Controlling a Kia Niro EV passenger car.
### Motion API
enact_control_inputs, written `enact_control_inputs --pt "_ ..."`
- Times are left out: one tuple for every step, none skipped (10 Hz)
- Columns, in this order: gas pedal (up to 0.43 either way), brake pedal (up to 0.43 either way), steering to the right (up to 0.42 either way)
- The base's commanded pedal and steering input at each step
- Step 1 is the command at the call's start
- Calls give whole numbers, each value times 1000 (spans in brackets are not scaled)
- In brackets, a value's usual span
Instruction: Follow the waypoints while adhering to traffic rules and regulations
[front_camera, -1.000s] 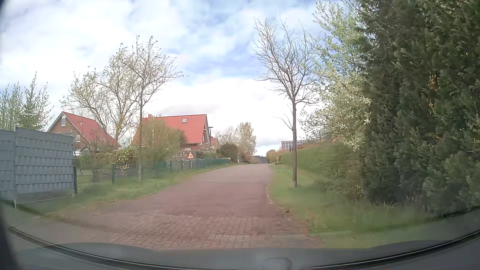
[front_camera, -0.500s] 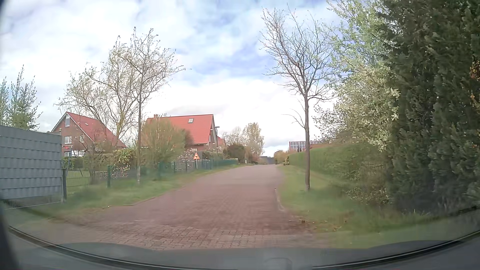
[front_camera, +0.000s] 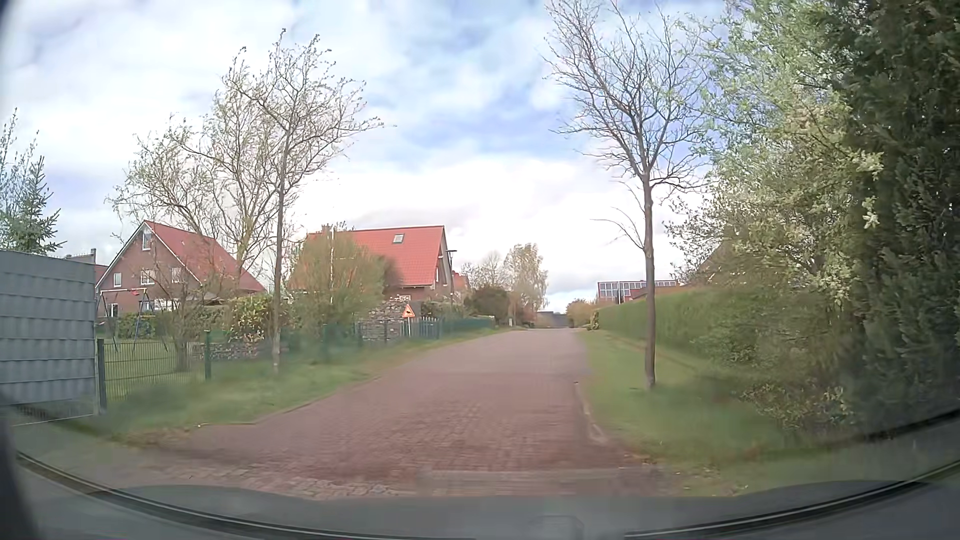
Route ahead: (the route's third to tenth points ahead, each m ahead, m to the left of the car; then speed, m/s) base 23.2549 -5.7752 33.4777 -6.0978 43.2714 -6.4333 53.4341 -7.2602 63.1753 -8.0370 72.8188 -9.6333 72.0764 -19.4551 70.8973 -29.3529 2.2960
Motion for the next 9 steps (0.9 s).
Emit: enact_control_inputs --pt "138 0 -82" --pt "138 0 -75" --pt "138 6 -69" --pt "138 6 -63" --pt "138 6 -56" --pt "138 0 -44" --pt "138 0 -36" --pt "138 6 -31" --pt "138 0 -23"
